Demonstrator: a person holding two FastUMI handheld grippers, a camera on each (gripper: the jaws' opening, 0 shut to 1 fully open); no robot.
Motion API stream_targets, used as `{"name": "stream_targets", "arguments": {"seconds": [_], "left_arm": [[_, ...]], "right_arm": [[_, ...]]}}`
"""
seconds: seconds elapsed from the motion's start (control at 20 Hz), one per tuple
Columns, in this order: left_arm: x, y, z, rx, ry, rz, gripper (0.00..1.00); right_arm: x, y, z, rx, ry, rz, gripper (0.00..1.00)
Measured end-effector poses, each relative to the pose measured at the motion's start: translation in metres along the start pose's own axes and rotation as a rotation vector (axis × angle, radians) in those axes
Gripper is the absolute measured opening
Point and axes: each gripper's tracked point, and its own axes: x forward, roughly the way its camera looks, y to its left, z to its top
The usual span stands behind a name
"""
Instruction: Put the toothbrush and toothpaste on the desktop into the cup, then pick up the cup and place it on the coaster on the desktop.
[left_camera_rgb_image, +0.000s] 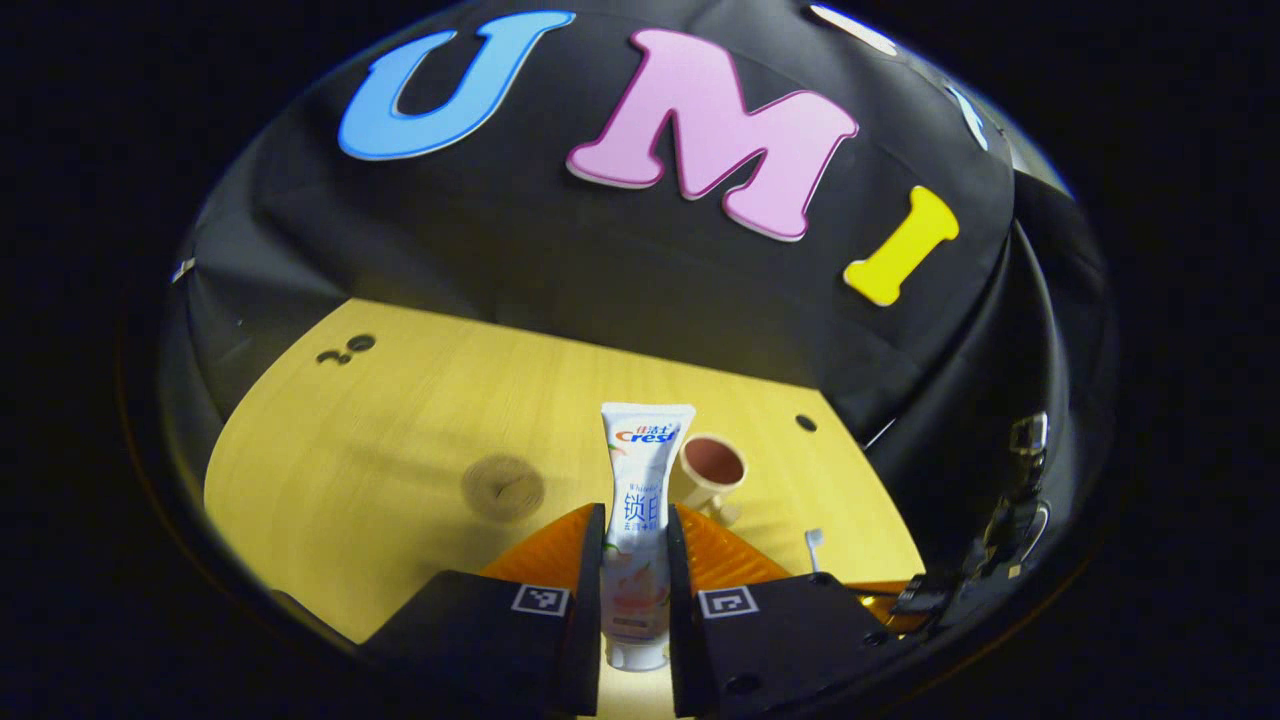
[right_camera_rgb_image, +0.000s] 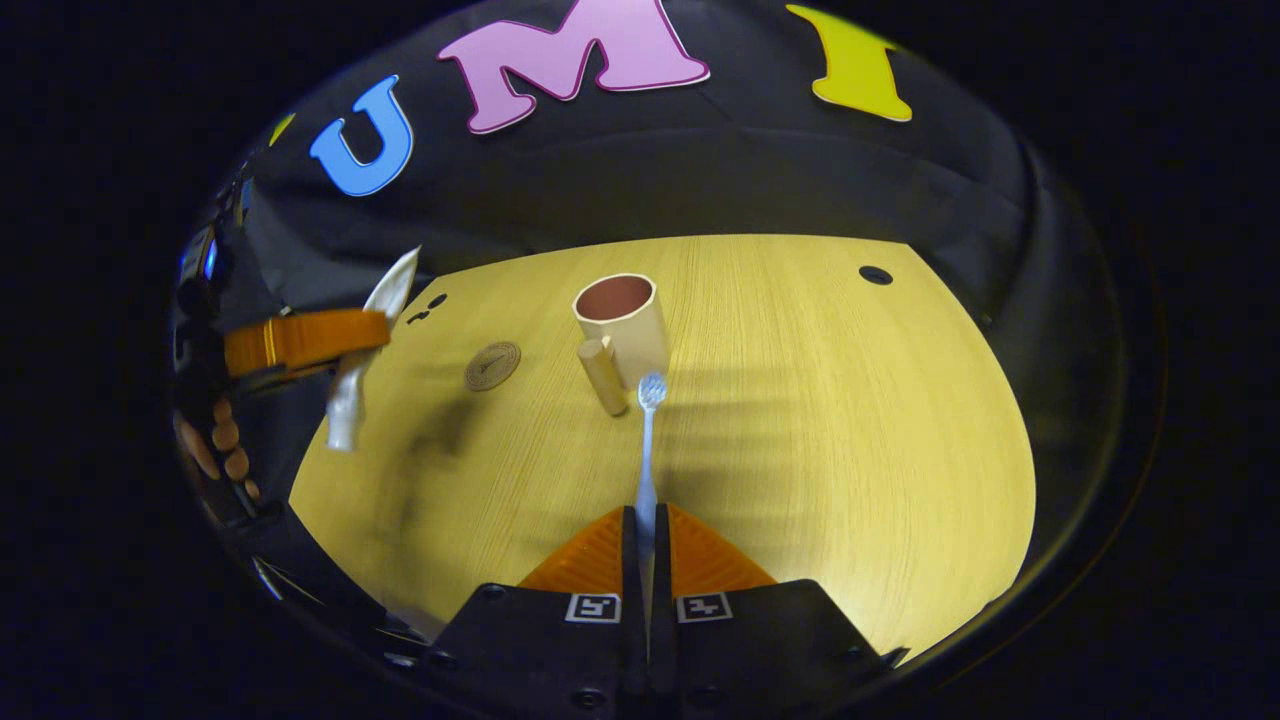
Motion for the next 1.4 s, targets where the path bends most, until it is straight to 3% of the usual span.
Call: {"name": "stream_targets", "arguments": {"seconds": [0.2, 0.25, 0.3, 0.6, 0.9, 0.95, 1.05, 1.2, 1.25, 1.4], "left_arm": [[0.044, -0.044, 0.045, -0.011, -0.071, -0.080, 0.33], [0.056, -0.053, 0.053, -0.020, -0.085, -0.097, 0.37], [0.067, -0.059, 0.059, -0.015, -0.097, -0.105, 0.32], [0.129, -0.086, 0.076, 0.032, -0.186, -0.141, 0.32], [0.181, -0.073, 0.063, 0.033, -0.256, -0.131, 0.33], [0.186, -0.070, 0.060, 0.047, -0.274, -0.111, 0.37], [0.192, -0.065, 0.046, 0.067, -0.283, -0.093, 0.32], [0.193, -0.062, 0.026, 0.067, -0.300, -0.080, 0.38], [0.193, -0.060, 0.020, 0.069, -0.302, -0.076, 0.32], [0.196, -0.056, 0.000, 0.076, -0.280, -0.057, 0.34]], "right_arm": [[-0.001, -0.023, 0.019, 0.001, -0.018, -0.017, 0.06], [-0.002, -0.024, 0.023, -0.007, -0.025, -0.010, 0.06], [-0.004, -0.025, 0.027, -0.012, -0.030, -0.004, 0.06], [0.011, -0.049, 0.037, -0.052, -0.011, -0.010, 0.05], [0.023, -0.069, 0.036, -0.049, 0.031, -0.019, 0.05], [0.025, -0.071, 0.035, -0.041, 0.037, -0.017, 0.05], [0.029, -0.072, 0.033, -0.045, 0.047, -0.011, 0.05], [0.033, -0.072, 0.028, -0.053, 0.063, -0.002, 0.05], [0.035, -0.071, 0.026, -0.054, 0.067, 0.002, 0.05], [0.040, -0.073, 0.025, -0.042, 0.075, 0.001, 0.06]]}}
